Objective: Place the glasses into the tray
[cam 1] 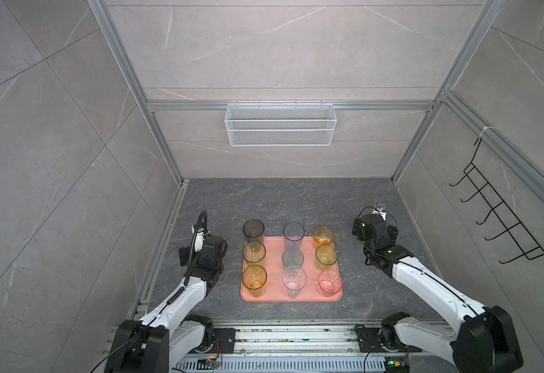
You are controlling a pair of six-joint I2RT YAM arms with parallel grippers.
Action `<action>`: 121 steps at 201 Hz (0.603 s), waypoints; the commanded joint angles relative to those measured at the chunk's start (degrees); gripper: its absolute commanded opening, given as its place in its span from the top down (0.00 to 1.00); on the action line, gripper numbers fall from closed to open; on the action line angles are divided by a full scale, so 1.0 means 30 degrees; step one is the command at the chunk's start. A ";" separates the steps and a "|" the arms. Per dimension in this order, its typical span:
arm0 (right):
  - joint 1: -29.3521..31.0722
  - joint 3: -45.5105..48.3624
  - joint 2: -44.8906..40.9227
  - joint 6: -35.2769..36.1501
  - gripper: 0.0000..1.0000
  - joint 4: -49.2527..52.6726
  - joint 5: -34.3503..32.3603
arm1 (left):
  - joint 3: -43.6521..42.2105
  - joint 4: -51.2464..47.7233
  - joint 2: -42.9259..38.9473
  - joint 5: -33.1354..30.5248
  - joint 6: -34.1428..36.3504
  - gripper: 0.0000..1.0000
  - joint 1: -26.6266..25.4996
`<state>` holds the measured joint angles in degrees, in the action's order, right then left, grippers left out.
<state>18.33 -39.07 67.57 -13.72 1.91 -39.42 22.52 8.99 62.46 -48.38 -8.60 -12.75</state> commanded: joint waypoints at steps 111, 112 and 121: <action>-0.2115 0.3434 0.3270 0.4168 0.01 -1.2327 0.3055 | -0.0966 1.3431 0.6580 0.6027 0.2212 0.00 0.2934; -0.2120 0.3438 0.3293 0.4209 0.01 -1.2386 0.3102 | -0.0941 1.3347 0.6548 0.6155 0.2173 0.00 0.2992; -0.2119 0.3522 0.3452 0.4575 0.01 -1.3007 0.3561 | -0.0740 1.2110 0.6208 0.7289 0.1838 0.01 0.3353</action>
<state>12.23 -29.30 76.90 -2.66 -30.04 -31.92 20.18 40.77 80.97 -33.74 -2.02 -5.67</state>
